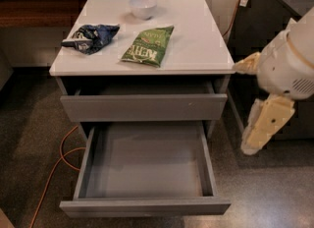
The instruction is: Close middle drawer
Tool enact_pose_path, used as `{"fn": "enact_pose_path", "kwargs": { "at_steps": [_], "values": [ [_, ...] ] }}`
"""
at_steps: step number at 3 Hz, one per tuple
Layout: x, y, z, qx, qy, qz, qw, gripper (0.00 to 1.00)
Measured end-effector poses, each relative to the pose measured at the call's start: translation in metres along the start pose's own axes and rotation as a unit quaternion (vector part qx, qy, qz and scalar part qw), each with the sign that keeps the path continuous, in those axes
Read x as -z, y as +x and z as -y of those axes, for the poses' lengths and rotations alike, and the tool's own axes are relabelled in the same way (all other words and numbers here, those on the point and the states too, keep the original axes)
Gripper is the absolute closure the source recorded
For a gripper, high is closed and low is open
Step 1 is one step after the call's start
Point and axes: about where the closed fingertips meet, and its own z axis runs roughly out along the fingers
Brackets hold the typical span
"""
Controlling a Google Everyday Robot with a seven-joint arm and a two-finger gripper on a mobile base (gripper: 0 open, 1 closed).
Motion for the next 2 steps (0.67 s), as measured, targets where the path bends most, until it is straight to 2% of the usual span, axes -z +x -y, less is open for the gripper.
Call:
{"fn": "enact_pose_path", "kwargs": {
  "at_steps": [1, 2],
  "values": [
    [-0.068, 0.002, -0.030, 0.023, -0.040, 0.011, 0.9989, 0.00],
    [-0.112, 0.010, -0.044, 0.028, -0.061, 0.006, 0.9977, 0.00]
  ]
}}
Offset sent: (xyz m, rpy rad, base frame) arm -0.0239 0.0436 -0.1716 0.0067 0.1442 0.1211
